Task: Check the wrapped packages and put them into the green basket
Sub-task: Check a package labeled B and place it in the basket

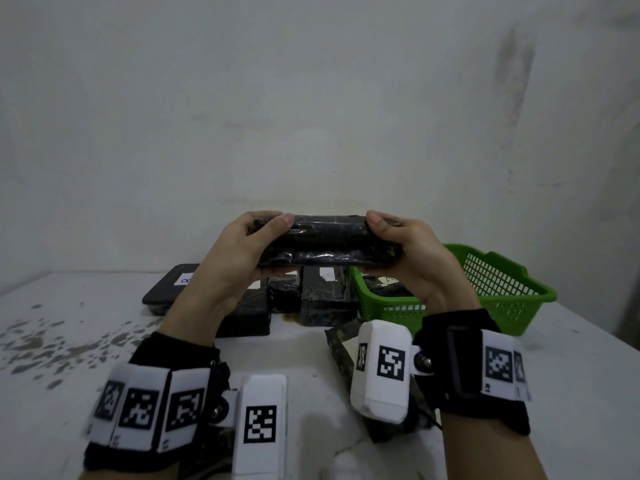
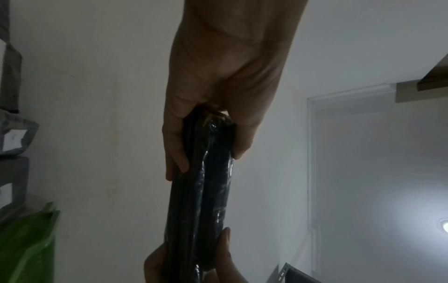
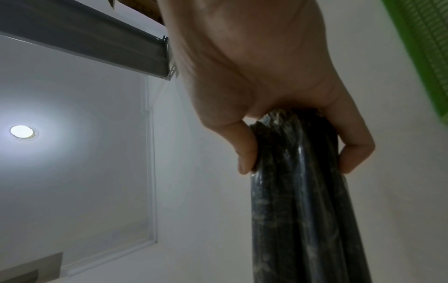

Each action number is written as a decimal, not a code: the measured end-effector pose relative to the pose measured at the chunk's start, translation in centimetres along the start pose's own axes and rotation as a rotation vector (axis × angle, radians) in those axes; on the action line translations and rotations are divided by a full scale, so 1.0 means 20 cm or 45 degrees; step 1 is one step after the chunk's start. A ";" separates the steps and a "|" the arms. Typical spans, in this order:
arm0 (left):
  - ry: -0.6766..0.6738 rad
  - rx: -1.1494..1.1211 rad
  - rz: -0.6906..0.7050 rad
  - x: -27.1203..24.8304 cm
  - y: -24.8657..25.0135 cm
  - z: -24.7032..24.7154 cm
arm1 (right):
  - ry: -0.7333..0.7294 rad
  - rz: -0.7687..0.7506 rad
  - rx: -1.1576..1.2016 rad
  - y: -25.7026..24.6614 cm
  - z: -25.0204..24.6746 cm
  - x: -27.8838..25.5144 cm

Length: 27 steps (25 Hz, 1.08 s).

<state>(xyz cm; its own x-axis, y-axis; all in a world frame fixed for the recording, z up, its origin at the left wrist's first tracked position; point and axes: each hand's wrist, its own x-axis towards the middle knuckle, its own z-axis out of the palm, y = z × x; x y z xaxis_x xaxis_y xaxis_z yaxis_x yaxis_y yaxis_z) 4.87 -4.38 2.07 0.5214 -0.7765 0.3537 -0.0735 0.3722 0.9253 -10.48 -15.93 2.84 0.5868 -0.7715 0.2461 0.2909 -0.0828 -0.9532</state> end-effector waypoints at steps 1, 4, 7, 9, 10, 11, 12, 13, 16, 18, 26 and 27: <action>-0.011 0.011 0.009 0.00 0.00 0.01 | 0.010 -0.005 0.005 0.00 -0.01 0.00; -0.031 0.022 0.026 0.00 0.00 0.01 | 0.040 -0.040 0.004 0.00 -0.01 0.00; -0.010 0.014 0.027 0.01 0.00 -0.02 | 0.059 -0.089 -0.012 0.00 0.02 -0.01; 0.012 0.015 0.079 0.01 0.01 -0.03 | 0.065 -0.124 0.032 0.00 0.04 -0.01; 0.007 0.023 0.148 0.00 0.01 -0.03 | 0.057 -0.143 0.072 0.00 0.05 -0.01; -0.026 0.030 0.235 0.00 0.01 -0.04 | 0.038 -0.144 0.106 0.00 0.05 0.00; -0.081 0.037 0.321 -0.01 0.01 -0.05 | 0.015 -0.124 0.116 0.00 0.06 0.00; -0.133 0.061 0.384 -0.02 0.01 -0.06 | -0.004 -0.083 0.105 0.00 0.06 -0.01; -0.210 0.158 0.366 -0.02 0.00 -0.08 | -0.071 -0.010 0.043 0.00 0.03 -0.02; -0.203 0.128 0.186 -0.01 -0.01 -0.08 | -0.075 -0.050 0.153 0.00 0.00 -0.01; -0.082 0.034 0.022 0.01 -0.01 -0.06 | -0.137 -0.025 0.073 0.00 0.01 -0.03; -0.065 0.067 0.031 0.01 -0.01 -0.07 | -0.103 -0.034 0.041 0.00 0.01 -0.03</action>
<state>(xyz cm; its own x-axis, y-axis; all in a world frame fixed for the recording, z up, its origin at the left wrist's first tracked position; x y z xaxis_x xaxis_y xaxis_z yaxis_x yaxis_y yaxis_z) 6.20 -3.99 1.78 0.4749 -0.7929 0.3817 -0.1310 0.3653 0.9216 -10.72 -15.34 2.69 0.6370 -0.7159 0.2858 0.3306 -0.0812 -0.9403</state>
